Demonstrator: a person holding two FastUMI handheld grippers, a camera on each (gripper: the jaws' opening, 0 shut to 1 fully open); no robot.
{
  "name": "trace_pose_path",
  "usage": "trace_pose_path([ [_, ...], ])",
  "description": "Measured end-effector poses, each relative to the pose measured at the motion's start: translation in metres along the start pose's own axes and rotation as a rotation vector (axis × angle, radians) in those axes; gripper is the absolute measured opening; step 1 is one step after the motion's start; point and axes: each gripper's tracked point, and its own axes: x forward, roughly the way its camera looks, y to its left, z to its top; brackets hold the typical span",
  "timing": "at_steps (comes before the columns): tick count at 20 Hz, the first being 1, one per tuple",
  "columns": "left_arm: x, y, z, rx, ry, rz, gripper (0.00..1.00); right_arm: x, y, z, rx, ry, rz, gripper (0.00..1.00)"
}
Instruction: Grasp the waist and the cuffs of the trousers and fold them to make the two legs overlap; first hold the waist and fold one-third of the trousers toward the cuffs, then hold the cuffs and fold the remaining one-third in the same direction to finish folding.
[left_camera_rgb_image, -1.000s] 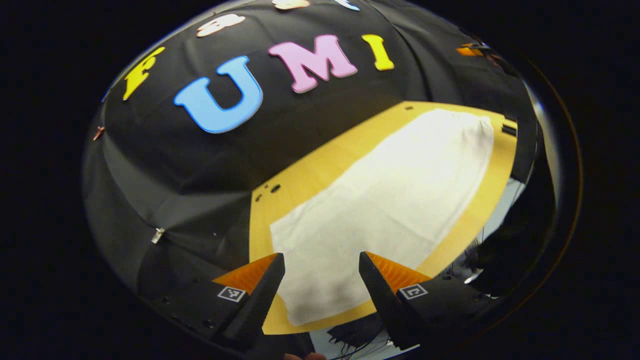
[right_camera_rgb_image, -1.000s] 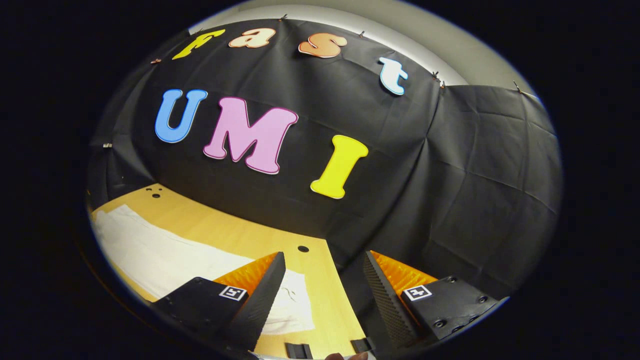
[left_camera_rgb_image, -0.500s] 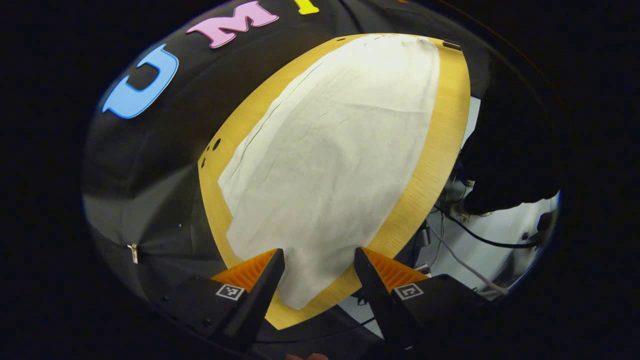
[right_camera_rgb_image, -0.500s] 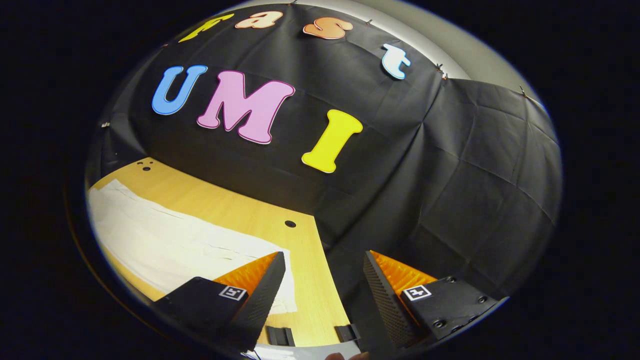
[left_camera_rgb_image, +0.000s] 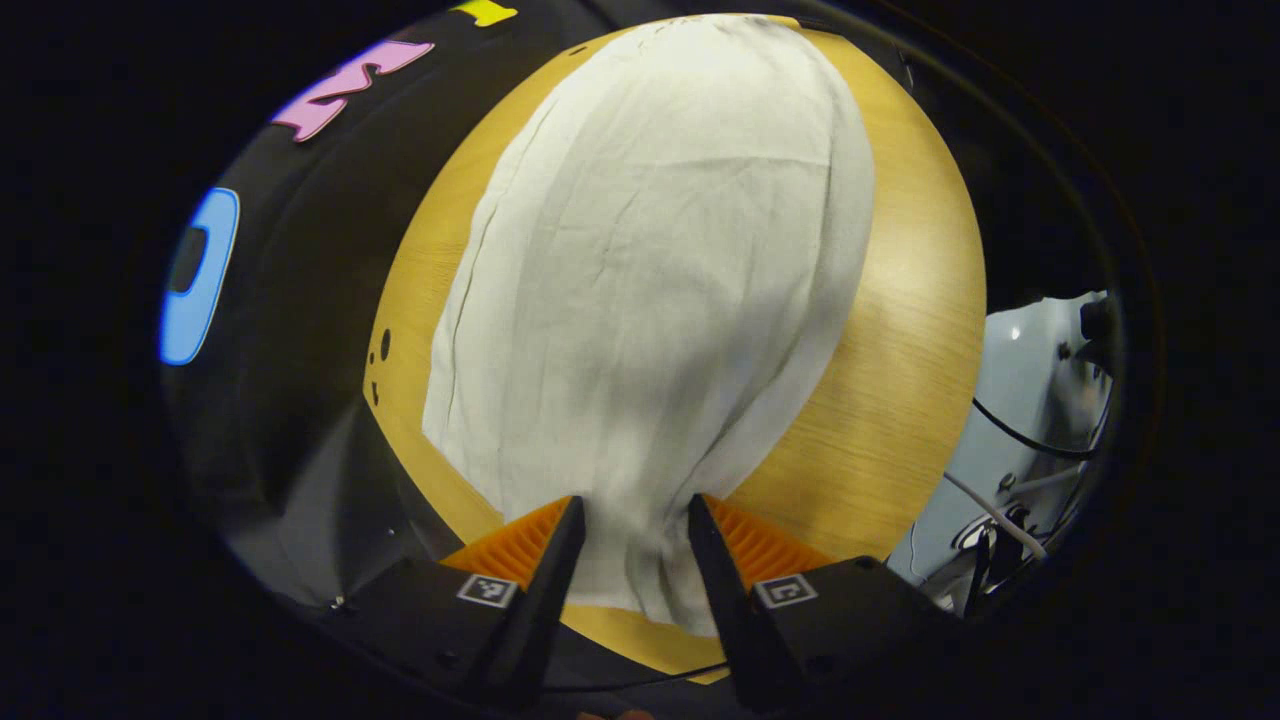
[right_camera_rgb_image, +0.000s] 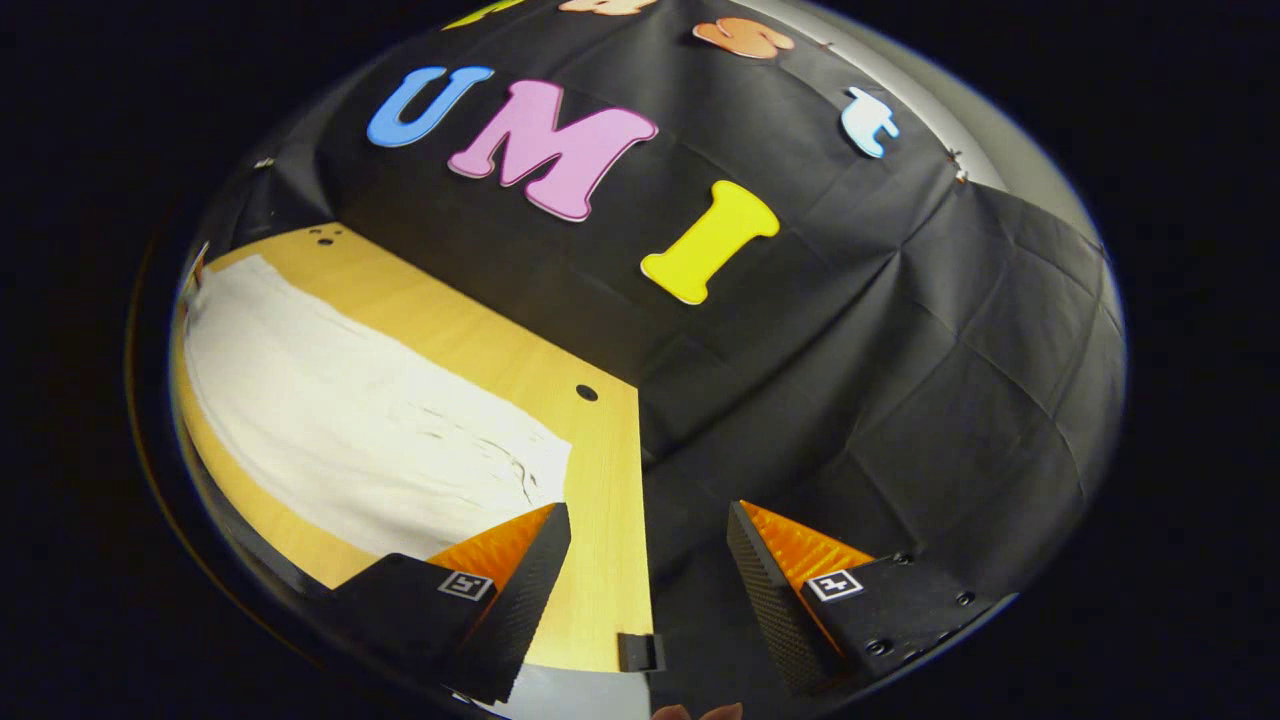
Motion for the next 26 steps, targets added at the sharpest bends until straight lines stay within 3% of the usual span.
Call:
trace_pose_path([
  [1, 0.004, 0.004, 0.003, 0.017, 0.01, -0.007, 0.61, 0.007, 0.005, -0.005, -0.045, 0.004, 0.027, 0.97],
  [2, 0.008, 0.007, 0.007, 0.029, 0.018, -0.01, 0.39, 0.013, 0.008, -0.011, -0.093, 0.007, 0.057, 0.97],
  [3, 0.011, 0.01, 0.009, 0.031, 0.029, -0.01, 0.35, 0.018, 0.013, -0.019, -0.146, 0.012, 0.095, 0.97],
  [4, 0.014, 0.012, 0.009, 0.029, 0.043, -0.014, 0.2, 0.025, 0.02, -0.028, -0.207, 0.018, 0.138, 0.97],
  [8, 0.017, 0.018, 0.009, 0.022, 0.092, -0.003, 0.06, 0.056, 0.066, -0.054, -0.433, 0.013, 0.321, 0.97],
  [12, 0.016, 0.018, 0.009, -0.013, 0.121, -0.012, 0.06, 0.076, 0.106, -0.099, -0.733, 0.015, 0.524, 0.97],
  [14, 0.015, 0.018, 0.009, -0.03, 0.135, -0.026, 0.06, 0.088, 0.121, -0.115, -0.81, 0.026, 0.604, 1.0],
  [26, 0.015, 0.017, 0.012, -0.086, 0.156, -0.057, 0.06, 0.119, 0.163, -0.155, -0.87, 0.219, 0.917, 0.92],
])
